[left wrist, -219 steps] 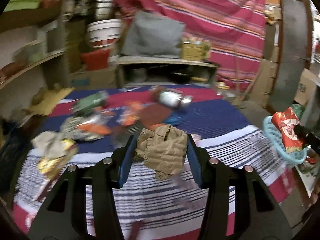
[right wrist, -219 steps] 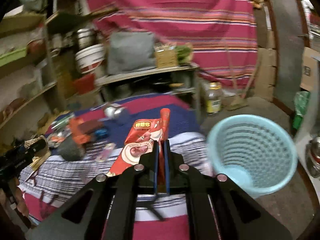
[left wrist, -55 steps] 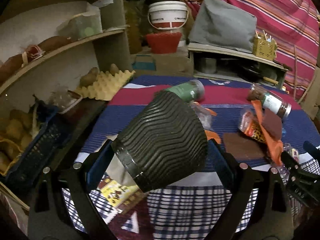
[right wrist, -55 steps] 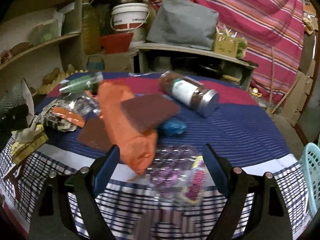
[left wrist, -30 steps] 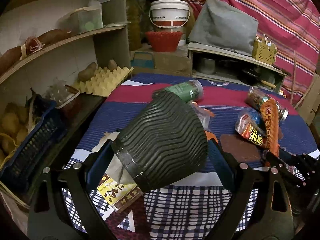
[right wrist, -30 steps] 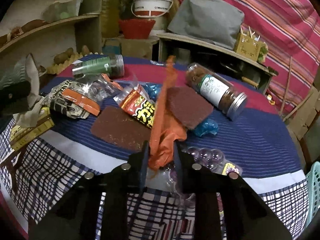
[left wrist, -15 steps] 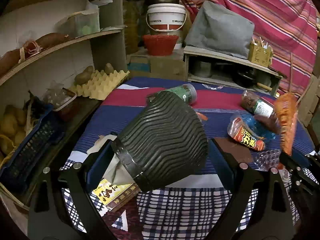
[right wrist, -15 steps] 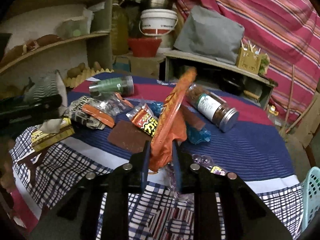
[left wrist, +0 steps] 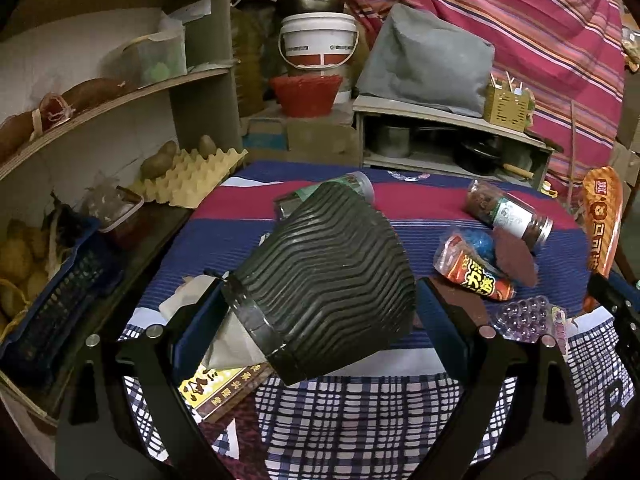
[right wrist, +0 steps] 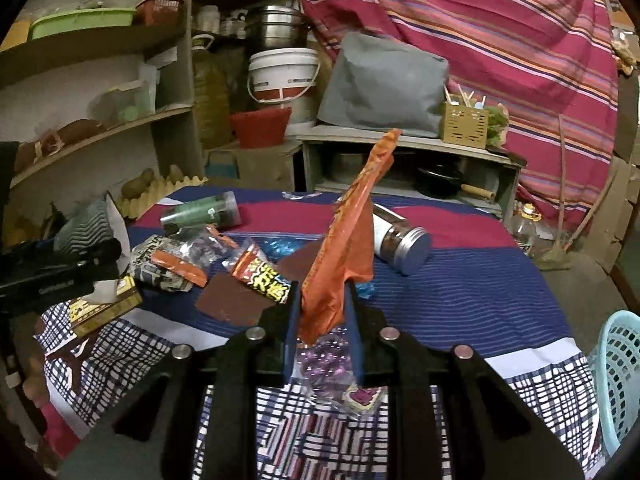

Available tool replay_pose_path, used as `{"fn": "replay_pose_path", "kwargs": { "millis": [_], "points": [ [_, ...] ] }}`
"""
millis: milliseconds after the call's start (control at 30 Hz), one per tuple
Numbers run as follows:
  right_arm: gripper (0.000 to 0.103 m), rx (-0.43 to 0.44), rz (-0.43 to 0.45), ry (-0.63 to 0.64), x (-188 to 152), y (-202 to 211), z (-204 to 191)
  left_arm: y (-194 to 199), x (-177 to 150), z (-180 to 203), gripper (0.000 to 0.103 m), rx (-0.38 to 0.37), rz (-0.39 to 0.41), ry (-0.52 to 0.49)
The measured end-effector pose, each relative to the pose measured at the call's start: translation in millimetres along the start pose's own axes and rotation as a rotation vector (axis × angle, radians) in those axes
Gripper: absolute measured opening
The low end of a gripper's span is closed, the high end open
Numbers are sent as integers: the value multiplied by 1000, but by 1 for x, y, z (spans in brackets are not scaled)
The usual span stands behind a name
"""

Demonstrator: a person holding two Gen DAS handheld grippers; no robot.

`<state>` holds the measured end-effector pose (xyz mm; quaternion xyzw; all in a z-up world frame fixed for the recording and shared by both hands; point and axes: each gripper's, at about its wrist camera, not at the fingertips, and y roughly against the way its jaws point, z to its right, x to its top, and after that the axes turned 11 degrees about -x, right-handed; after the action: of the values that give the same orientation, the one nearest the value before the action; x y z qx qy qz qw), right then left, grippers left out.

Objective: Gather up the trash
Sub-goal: 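Carry the orange bag to the blue basket with the right tool while the left tool carries the cup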

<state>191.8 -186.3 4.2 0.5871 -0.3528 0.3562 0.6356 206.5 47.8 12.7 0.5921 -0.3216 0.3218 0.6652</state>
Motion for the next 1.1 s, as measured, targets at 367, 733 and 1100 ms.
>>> {"fn": "replay_pose_path", "kwargs": {
  "millis": [367, 733, 1100],
  "points": [
    [22, -8, -4, -4, -2, 0, 6, 1, -3, 22, 90, -11, 2, -47],
    [22, -17, -25, -29, -5, 8, 32, 2, -2, 44, 90, -46, 1, -56],
    [22, -17, -62, -50, -14, 27, 77, 3, -6, 98, 90, -131, -6, -116]
  ]
}}
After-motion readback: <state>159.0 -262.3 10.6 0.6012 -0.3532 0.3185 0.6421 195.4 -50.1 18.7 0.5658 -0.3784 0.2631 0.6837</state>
